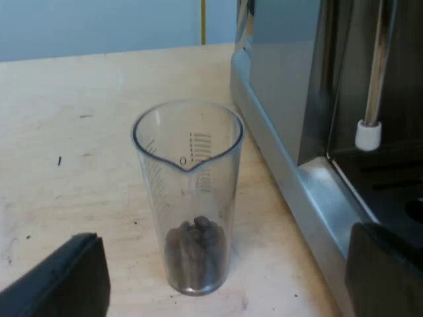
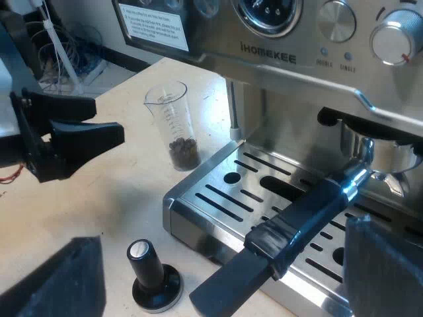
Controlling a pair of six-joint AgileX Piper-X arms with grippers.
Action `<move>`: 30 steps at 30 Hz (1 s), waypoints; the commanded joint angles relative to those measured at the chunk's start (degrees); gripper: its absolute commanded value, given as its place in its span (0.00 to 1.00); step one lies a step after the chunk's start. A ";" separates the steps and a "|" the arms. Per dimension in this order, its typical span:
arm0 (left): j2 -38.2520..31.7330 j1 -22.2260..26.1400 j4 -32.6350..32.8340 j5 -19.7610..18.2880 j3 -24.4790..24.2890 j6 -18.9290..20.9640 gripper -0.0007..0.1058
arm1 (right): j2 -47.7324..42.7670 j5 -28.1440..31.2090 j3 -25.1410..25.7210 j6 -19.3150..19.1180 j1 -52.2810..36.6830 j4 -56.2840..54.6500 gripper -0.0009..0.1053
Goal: Pour the beans into the coffee machine
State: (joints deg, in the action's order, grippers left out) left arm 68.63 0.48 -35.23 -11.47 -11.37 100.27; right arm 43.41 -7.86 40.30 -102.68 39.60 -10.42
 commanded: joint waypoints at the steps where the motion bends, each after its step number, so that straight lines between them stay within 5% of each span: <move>1: 1.95 -0.30 -3.01 0.11 -0.09 0.42 0.82 | -0.12 -0.61 0.79 -0.26 0.09 0.80 0.74; 21: 23.97 -0.30 -28.63 0.51 -0.73 4.55 0.82 | -0.12 -0.61 0.79 -0.26 0.09 0.80 0.74; 30: 27.14 -0.30 -29.35 0.20 -4.26 4.43 0.82 | -0.12 -0.61 0.79 -0.26 0.09 0.80 0.74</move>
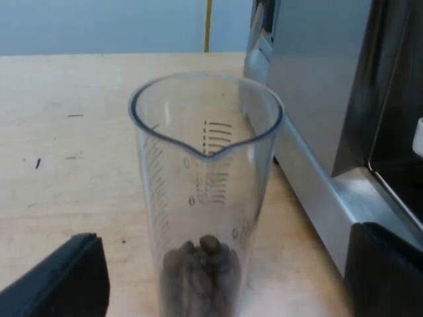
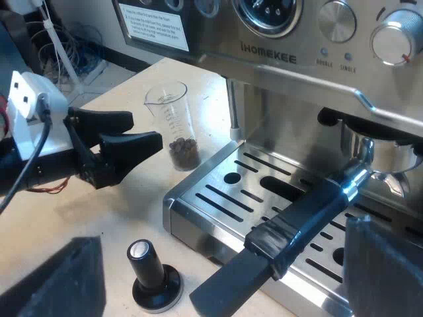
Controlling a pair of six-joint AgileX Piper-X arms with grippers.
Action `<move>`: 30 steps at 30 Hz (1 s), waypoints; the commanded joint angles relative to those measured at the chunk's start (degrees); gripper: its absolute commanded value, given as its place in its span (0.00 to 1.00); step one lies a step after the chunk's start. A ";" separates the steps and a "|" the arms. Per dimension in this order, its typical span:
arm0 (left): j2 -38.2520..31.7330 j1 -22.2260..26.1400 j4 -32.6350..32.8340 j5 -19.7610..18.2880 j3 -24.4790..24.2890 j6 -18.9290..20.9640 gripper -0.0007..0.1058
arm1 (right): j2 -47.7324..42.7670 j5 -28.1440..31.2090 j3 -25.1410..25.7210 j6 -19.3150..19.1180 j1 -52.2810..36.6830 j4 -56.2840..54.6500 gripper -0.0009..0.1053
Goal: Pour the beans into the coffee machine
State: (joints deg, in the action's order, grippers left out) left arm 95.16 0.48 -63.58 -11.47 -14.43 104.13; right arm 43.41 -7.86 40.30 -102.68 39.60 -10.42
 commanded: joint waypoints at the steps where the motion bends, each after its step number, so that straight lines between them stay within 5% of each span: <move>1: 0.79 -0.30 -1.00 0.20 -1.43 0.57 0.82 | -0.12 -0.61 0.79 -0.26 0.09 0.80 0.74; 18: 3.97 -0.30 9.30 0.52 -10.94 -0.22 0.82 | -0.12 -0.61 0.79 -0.26 0.09 0.80 0.74; 30: 6.04 -0.30 9.35 0.52 -13.85 -0.64 0.81 | -0.12 -0.50 0.79 -0.26 0.09 0.80 0.74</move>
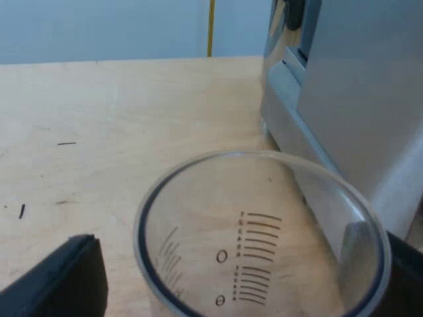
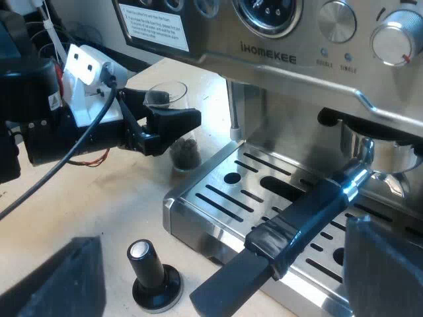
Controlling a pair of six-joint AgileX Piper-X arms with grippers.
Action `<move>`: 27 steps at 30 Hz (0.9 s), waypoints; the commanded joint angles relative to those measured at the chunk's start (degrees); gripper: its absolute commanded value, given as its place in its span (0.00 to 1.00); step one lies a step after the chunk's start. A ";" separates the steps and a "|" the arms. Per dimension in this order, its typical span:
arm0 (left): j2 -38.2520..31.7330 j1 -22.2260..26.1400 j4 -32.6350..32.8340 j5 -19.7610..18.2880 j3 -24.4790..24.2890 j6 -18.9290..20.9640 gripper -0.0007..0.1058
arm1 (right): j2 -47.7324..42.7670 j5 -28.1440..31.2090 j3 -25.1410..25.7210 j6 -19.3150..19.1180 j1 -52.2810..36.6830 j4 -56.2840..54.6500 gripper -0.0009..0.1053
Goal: Pour the beans into the coffee machine
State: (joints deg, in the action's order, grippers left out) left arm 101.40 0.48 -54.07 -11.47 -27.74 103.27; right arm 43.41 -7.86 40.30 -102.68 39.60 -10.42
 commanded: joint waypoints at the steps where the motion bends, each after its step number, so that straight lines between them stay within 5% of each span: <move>1: -0.20 -0.30 -0.16 0.52 -0.55 0.22 0.79 | -0.12 -0.50 0.79 -0.26 0.09 0.80 0.74; 3: -0.20 -0.30 -0.16 0.52 -0.55 0.22 0.75 | -0.12 -0.52 0.79 -0.26 0.09 0.80 0.74; 8: -0.20 -0.30 -0.16 0.38 -0.55 0.22 0.42 | -0.12 0.29 0.79 -0.26 0.09 0.80 0.74; 11: -0.20 -0.30 -0.16 0.02 -0.55 0.22 0.34 | -0.12 0.29 0.79 -0.26 0.09 0.80 0.74; 20: -4.30 -0.30 1.37 0.03 -0.55 0.22 0.32 | -0.12 0.29 0.79 -0.26 0.09 0.80 0.74; 27: -12.82 -0.30 12.75 0.03 -0.55 0.22 0.32 | -0.12 0.29 0.79 1.11 0.09 0.80 0.74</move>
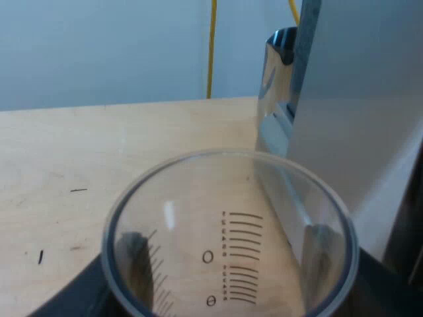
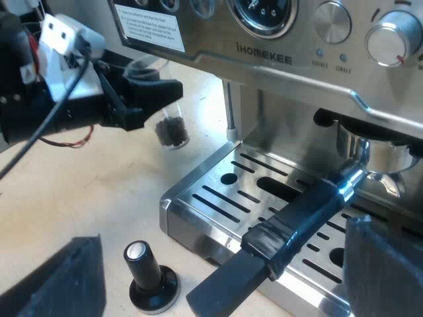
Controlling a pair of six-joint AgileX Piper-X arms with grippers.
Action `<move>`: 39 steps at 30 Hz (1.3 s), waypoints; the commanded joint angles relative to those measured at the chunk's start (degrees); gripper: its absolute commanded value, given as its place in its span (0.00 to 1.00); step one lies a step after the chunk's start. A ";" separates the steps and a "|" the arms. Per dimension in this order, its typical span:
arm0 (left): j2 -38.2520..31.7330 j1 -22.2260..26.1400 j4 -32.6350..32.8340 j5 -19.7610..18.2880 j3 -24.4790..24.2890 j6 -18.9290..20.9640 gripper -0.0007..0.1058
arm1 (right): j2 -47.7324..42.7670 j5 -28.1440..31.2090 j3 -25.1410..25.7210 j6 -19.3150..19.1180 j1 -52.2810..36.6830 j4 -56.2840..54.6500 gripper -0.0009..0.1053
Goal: Pour the beans into the coffee machine
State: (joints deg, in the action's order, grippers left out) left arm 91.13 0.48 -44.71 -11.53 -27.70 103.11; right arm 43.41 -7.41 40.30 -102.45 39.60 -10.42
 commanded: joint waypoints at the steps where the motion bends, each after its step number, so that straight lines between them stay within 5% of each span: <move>1: -4.06 -0.30 5.31 0.09 -0.59 0.38 0.32 | -0.12 -0.16 0.79 1.63 0.09 0.80 0.74; 14: -23.00 -0.30 25.05 1.46 -0.59 -5.89 0.32 | -0.12 -0.15 0.79 2.46 0.09 0.80 0.74; 24: -35.20 -0.30 38.35 2.77 -1.30 -6.16 0.32 | -0.12 3.37 5.43 2.25 0.09 -0.76 0.74; 31: -40.36 -0.30 51.05 4.69 -5.52 -12.99 0.32 | -0.12 4.40 11.04 1.95 0.09 -7.35 0.74; 39: -41.13 -0.30 57.76 5.67 -12.90 -13.40 0.32 | -0.12 5.97 14.43 -1.84 0.09 -6.24 0.74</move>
State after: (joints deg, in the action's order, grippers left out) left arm 50.72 0.48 12.95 -6.58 -38.93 89.40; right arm 43.57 -1.63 53.88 -103.01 39.60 -18.47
